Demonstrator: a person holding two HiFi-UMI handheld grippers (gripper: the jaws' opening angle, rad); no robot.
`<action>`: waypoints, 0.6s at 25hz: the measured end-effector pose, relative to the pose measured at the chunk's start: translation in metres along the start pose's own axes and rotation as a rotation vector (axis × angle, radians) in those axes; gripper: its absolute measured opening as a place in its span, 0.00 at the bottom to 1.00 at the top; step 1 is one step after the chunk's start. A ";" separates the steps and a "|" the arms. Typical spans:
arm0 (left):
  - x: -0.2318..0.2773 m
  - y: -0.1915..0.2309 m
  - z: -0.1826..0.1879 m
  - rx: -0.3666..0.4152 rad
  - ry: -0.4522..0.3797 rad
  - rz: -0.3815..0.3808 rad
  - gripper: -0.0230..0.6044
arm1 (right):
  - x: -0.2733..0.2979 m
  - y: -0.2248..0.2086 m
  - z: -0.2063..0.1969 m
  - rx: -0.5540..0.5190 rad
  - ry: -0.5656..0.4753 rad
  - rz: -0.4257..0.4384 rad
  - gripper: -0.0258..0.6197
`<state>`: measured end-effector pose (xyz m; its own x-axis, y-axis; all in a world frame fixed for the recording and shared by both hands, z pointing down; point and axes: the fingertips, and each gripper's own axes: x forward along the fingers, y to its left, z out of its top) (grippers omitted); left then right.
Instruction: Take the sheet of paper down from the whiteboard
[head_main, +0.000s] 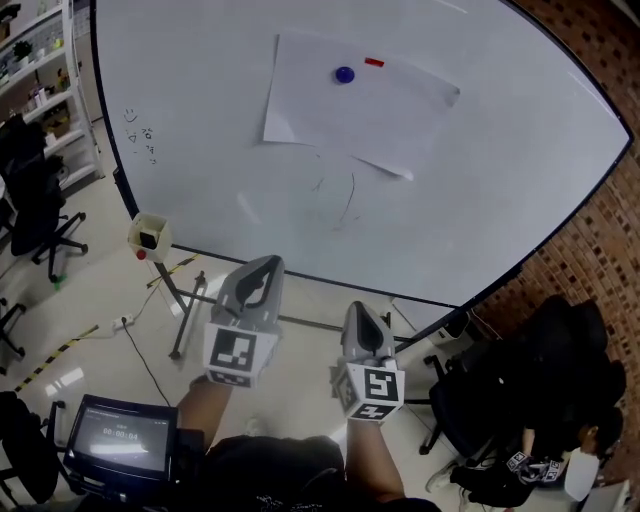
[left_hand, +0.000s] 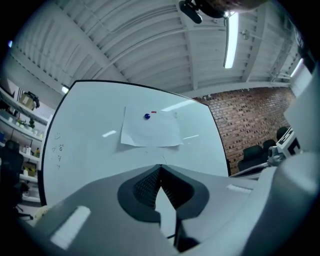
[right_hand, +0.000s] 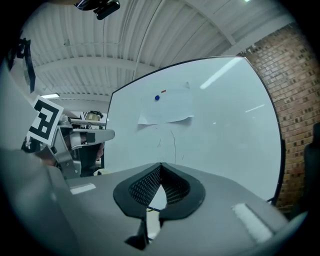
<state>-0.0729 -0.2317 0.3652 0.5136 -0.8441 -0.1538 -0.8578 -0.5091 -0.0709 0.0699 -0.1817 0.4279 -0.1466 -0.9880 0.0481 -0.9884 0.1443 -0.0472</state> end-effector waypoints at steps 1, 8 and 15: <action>0.011 0.003 0.007 0.016 -0.012 -0.002 0.03 | 0.008 -0.004 0.005 0.004 -0.009 0.001 0.06; 0.085 0.014 0.031 0.057 -0.021 0.012 0.03 | 0.055 -0.039 0.023 0.014 -0.039 0.037 0.06; 0.148 0.017 0.085 0.206 -0.026 0.077 0.03 | 0.095 -0.070 0.068 -0.009 -0.089 0.145 0.06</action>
<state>-0.0128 -0.3509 0.2571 0.4478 -0.8733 -0.1919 -0.8817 -0.3956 -0.2571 0.1280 -0.2894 0.3674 -0.2841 -0.9576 -0.0472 -0.9575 0.2860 -0.0380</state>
